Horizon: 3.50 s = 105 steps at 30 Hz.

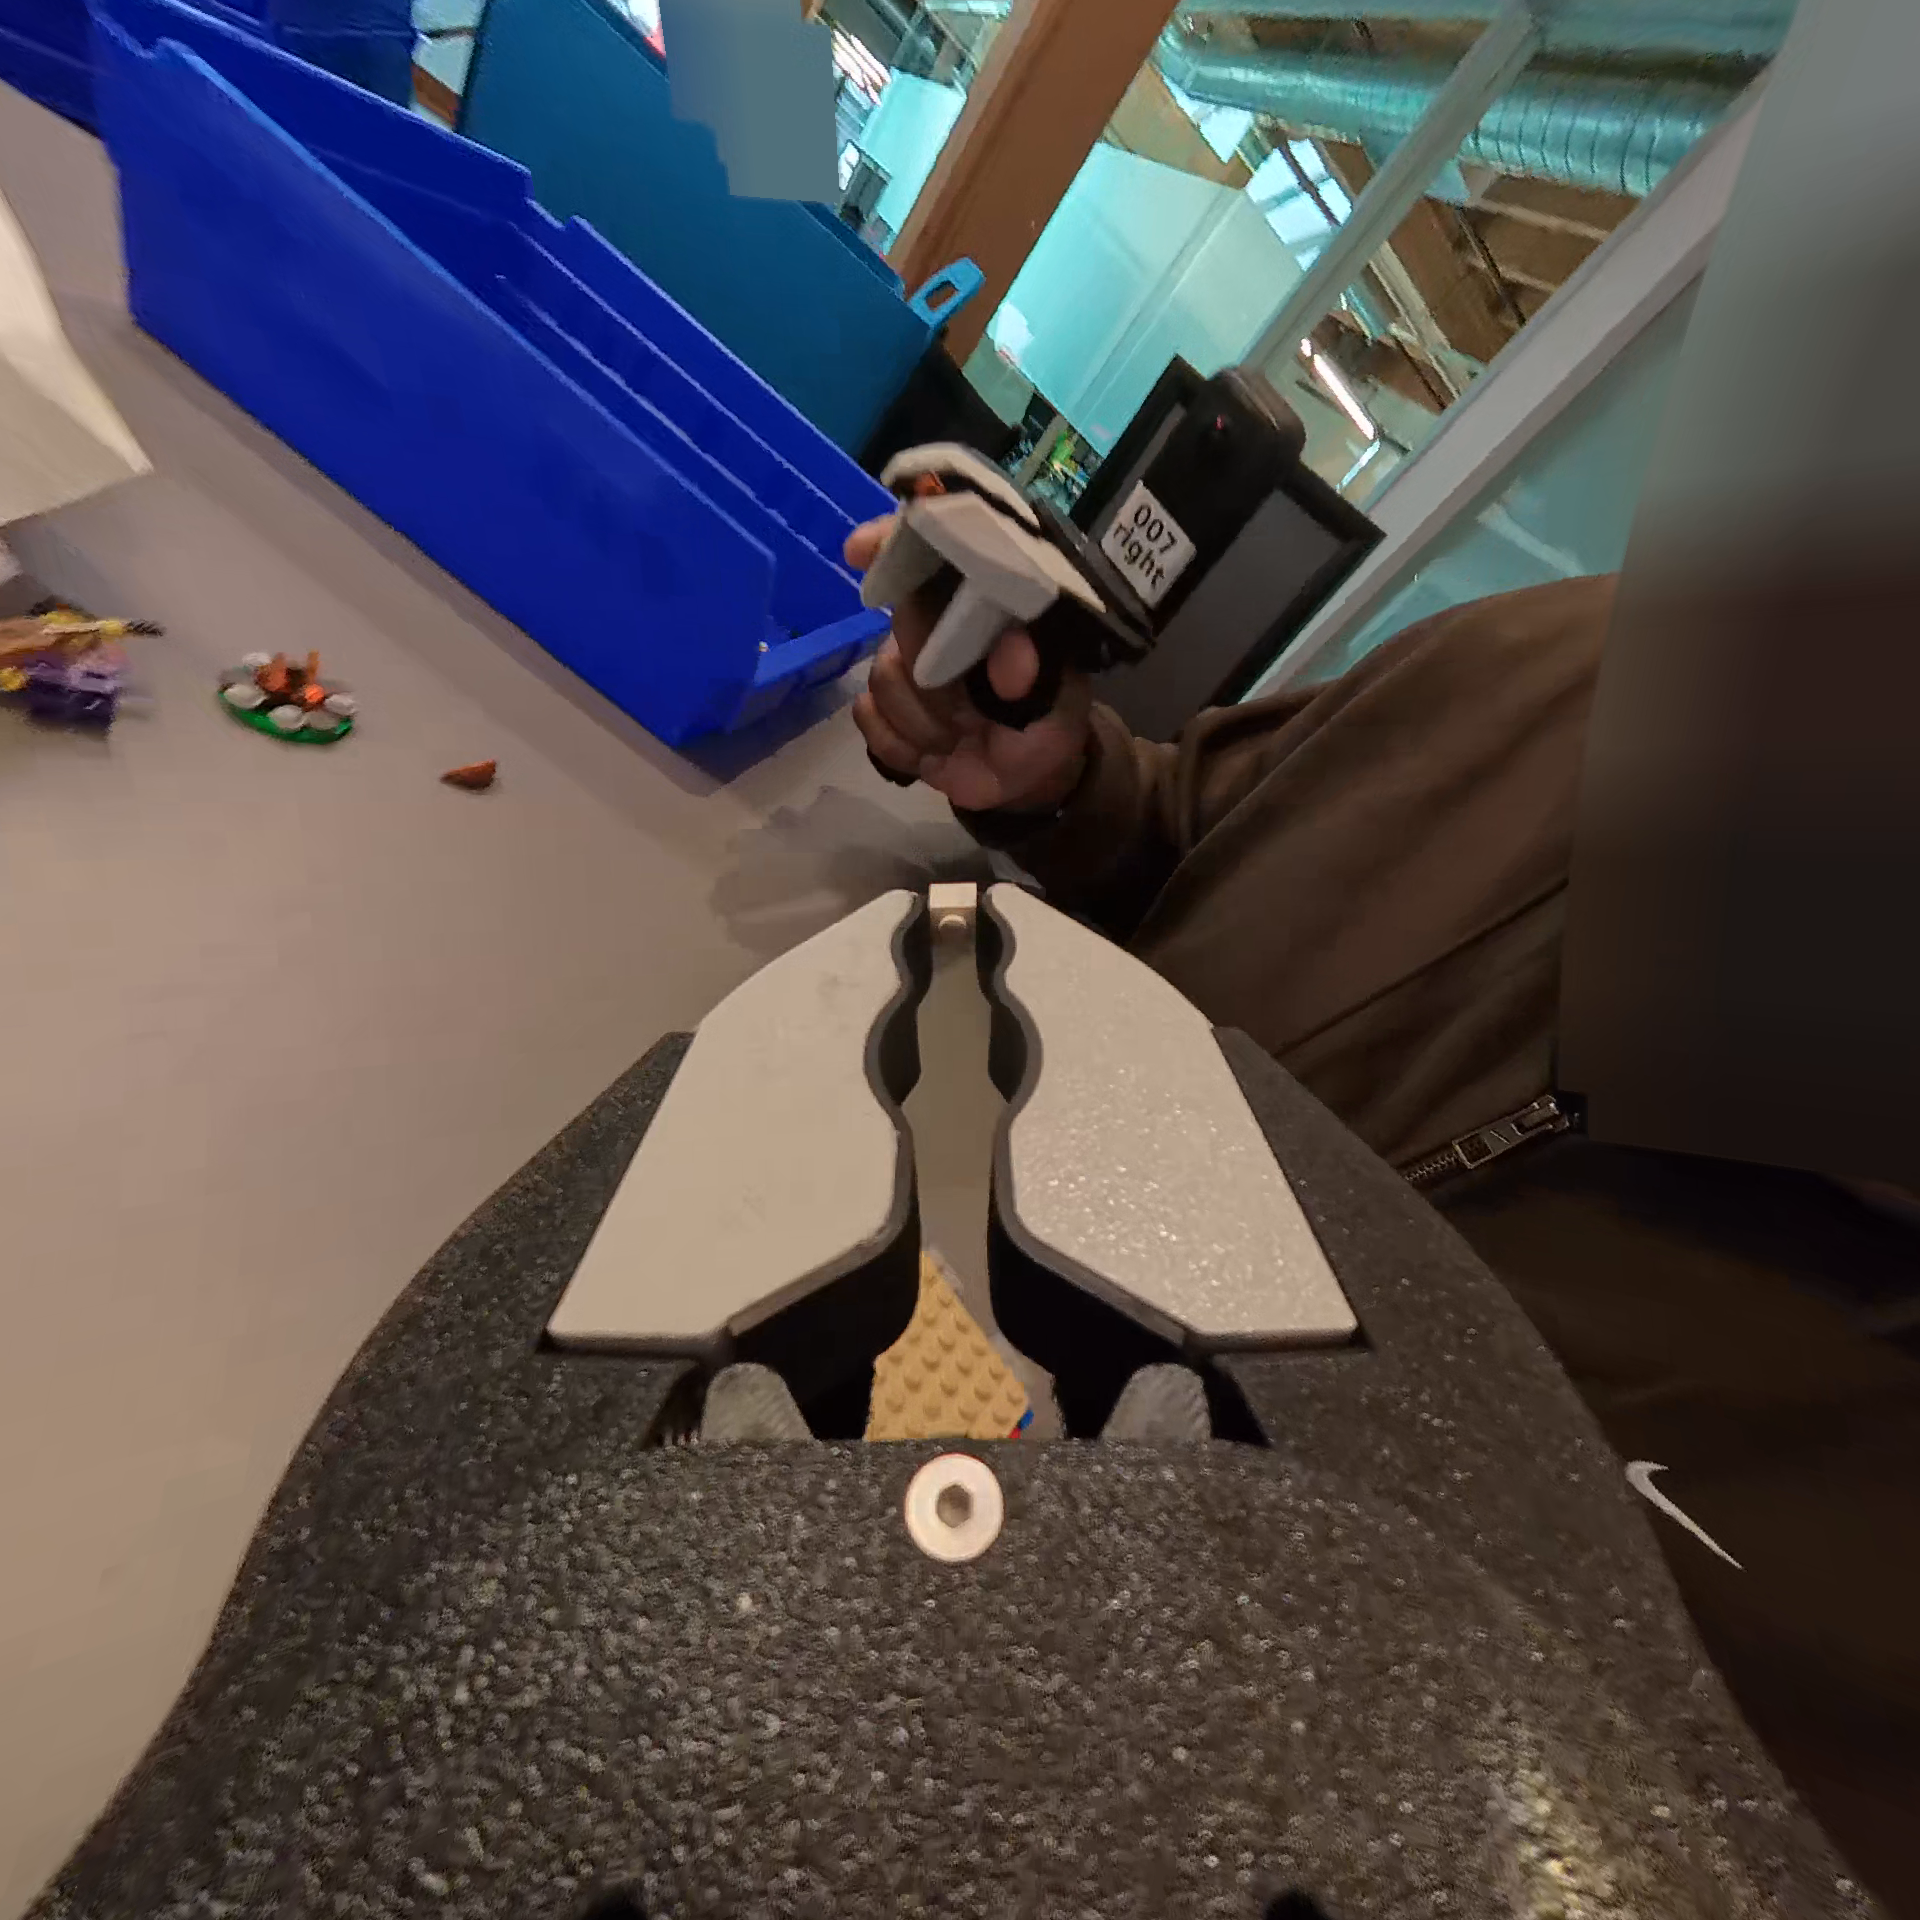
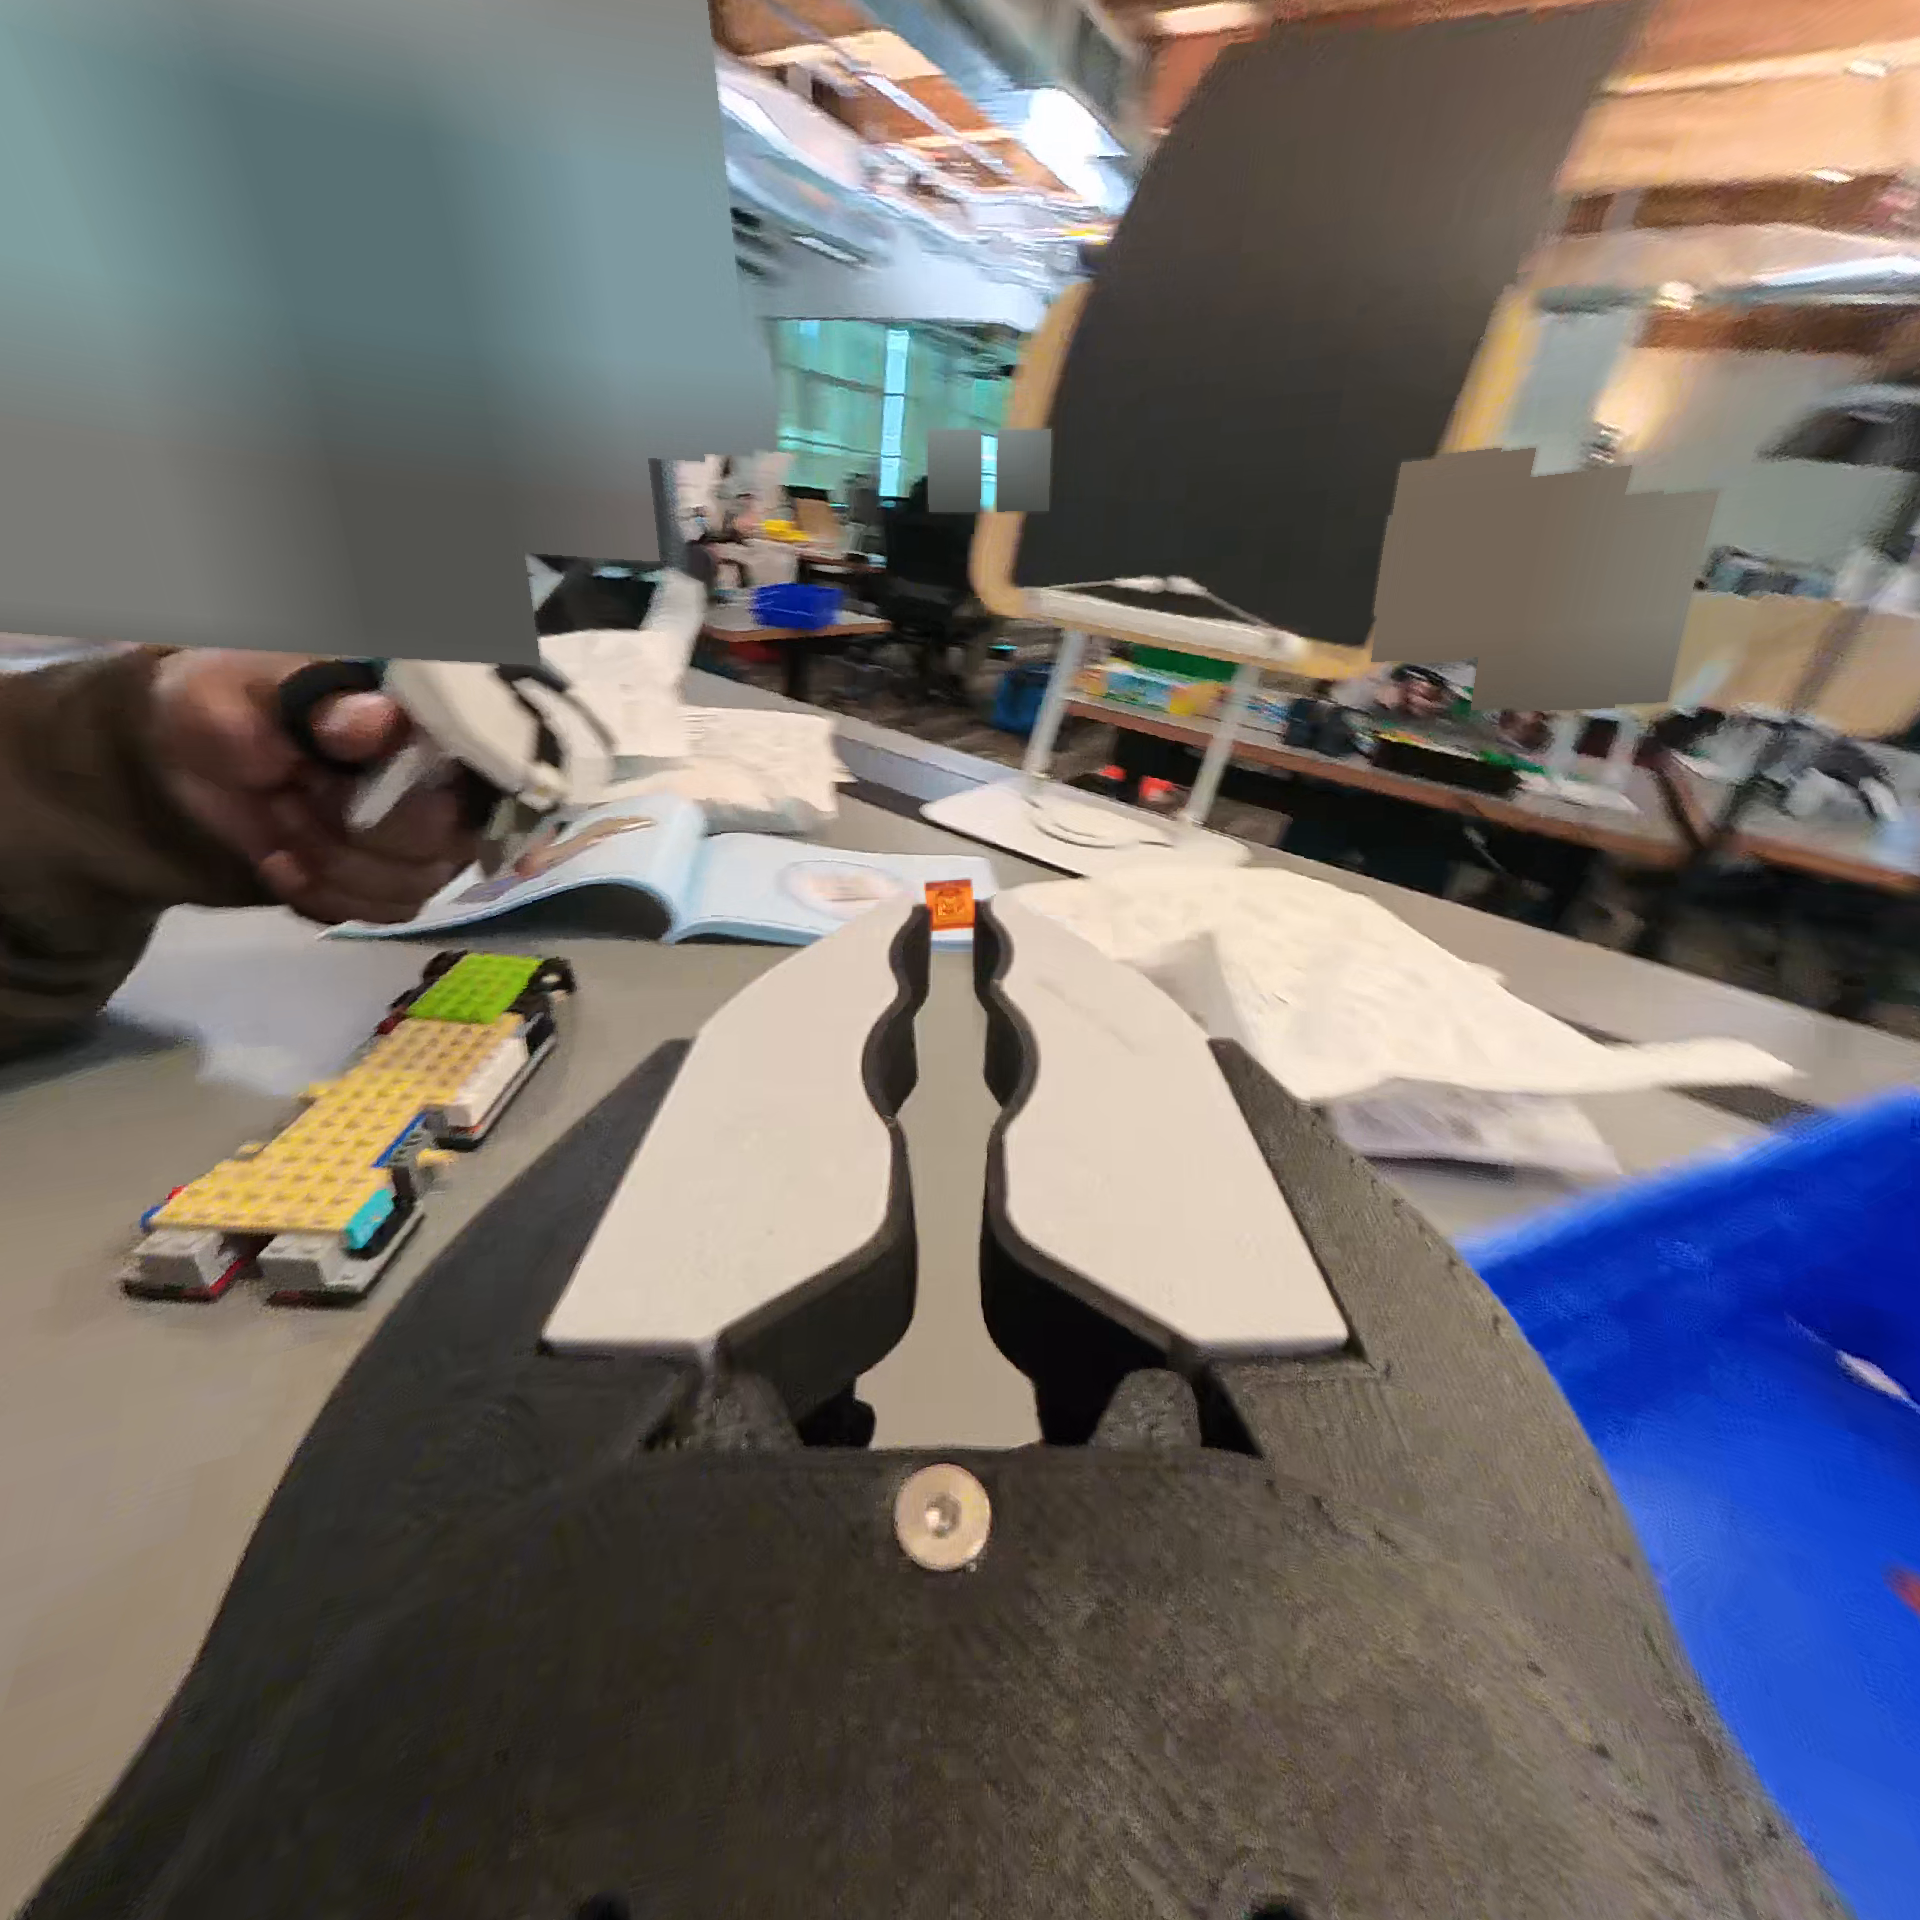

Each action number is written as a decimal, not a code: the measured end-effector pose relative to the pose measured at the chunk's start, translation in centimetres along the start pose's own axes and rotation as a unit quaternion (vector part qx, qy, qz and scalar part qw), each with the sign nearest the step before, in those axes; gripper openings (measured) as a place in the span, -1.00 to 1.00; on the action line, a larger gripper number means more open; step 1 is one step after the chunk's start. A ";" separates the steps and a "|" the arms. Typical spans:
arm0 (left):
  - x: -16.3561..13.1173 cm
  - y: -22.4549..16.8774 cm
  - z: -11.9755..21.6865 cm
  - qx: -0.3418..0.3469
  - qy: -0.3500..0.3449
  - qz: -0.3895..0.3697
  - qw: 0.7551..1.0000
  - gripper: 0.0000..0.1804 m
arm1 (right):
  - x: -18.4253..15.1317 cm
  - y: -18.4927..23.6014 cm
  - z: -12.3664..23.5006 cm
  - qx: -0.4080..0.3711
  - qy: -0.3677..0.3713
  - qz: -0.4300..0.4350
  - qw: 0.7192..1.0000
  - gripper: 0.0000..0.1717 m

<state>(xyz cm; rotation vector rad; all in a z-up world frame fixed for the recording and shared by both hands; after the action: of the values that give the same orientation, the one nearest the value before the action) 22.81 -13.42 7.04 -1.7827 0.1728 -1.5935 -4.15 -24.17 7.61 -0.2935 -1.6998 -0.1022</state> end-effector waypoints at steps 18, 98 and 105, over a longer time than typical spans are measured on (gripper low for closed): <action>10.3 4.8 -24.7 0.079 0.099 -0.110 0.986 -0.67 | 2.2 -10.2 9.5 -0.218 0.120 -0.105 0.963 -0.46; 3.8 -4.1 8.5 0.267 -0.250 -0.409 0.836 -0.75 | -3.1 6.7 -13.7 0.297 0.078 -0.300 0.903 -0.88; 1.1 0.0 7.7 0.259 -0.105 -0.332 0.901 -0.49 | -6.6 8.4 -15.8 0.333 0.259 -0.188 0.887 -0.76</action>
<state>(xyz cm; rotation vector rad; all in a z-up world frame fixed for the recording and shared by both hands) 30.06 -10.79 8.12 -1.6313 -0.9731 -1.6480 13.93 -20.73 2.70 0.5437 -1.1450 0.1160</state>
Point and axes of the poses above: each gripper's, where its closed fingertips meet, z back along the fingers, x out of its top, y = z × x across the jaws, the point moved 9 cm from there along z, back along the fingers, and after that the axes turned 5 degrees about -y, right-handed, at the moved point
